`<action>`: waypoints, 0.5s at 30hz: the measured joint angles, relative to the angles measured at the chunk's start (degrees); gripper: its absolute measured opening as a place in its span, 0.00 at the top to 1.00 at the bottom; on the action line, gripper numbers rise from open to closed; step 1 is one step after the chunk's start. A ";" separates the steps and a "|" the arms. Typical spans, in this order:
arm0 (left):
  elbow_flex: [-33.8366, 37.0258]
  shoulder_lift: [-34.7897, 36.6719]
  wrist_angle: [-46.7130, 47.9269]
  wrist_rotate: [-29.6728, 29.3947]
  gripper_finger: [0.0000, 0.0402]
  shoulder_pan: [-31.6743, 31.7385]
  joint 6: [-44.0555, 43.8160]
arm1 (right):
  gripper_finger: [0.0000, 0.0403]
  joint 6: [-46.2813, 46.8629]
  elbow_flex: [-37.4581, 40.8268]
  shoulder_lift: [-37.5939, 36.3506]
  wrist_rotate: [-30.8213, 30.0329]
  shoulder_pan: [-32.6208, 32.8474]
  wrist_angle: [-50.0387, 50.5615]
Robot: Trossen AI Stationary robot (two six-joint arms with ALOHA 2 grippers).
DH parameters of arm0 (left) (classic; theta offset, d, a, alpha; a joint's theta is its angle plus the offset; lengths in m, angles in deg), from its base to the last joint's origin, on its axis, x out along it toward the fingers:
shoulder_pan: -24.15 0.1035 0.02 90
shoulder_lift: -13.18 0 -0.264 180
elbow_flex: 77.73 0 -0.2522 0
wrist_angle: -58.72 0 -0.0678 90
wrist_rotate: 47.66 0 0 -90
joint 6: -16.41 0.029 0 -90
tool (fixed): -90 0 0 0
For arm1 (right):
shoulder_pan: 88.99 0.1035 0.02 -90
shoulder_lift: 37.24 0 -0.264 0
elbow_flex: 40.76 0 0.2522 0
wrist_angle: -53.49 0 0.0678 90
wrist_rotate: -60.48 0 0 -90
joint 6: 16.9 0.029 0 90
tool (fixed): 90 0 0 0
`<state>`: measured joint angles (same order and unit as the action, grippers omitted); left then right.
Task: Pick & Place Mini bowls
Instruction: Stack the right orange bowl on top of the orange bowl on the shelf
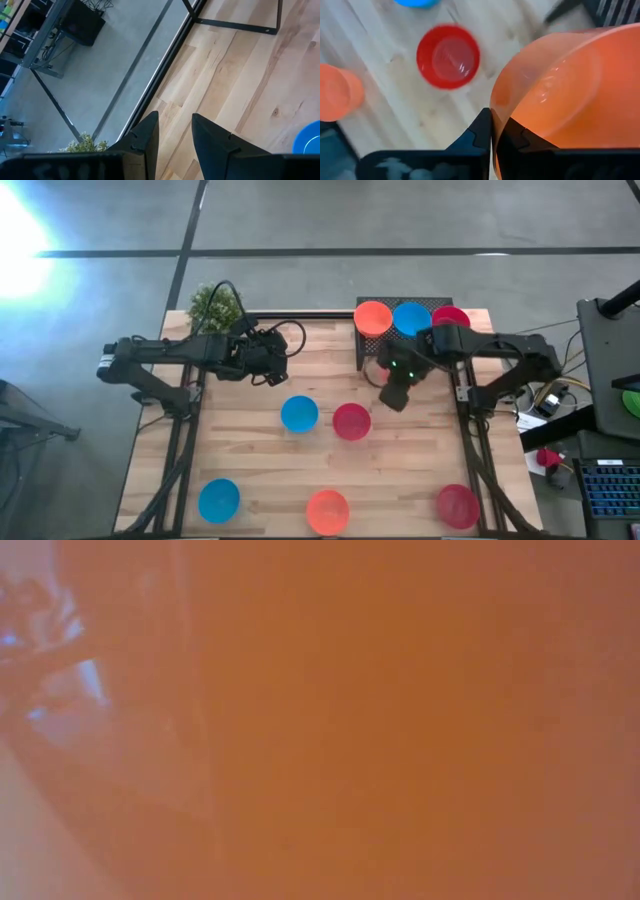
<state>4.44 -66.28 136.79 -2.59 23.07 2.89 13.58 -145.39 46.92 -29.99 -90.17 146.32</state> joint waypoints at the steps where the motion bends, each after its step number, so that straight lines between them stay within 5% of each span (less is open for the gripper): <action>1: 0.00 0.00 0.00 0.00 0.71 0.00 0.02 | 0.98 -3.55 -1.59 0.97 -0.51 -0.92 0.22; 8: 0.00 0.00 0.02 0.02 0.71 0.00 0.04 | 0.98 -28.06 -10.38 7.26 -4.04 -8.77 0.48; 15: 0.00 0.00 0.02 0.04 0.71 0.00 -0.06 | 0.98 -40.17 -15.75 12.89 -4.10 -19.70 0.70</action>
<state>4.44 -66.28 136.81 -2.54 23.07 2.83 -26.59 -161.15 59.82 -34.09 -109.87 147.01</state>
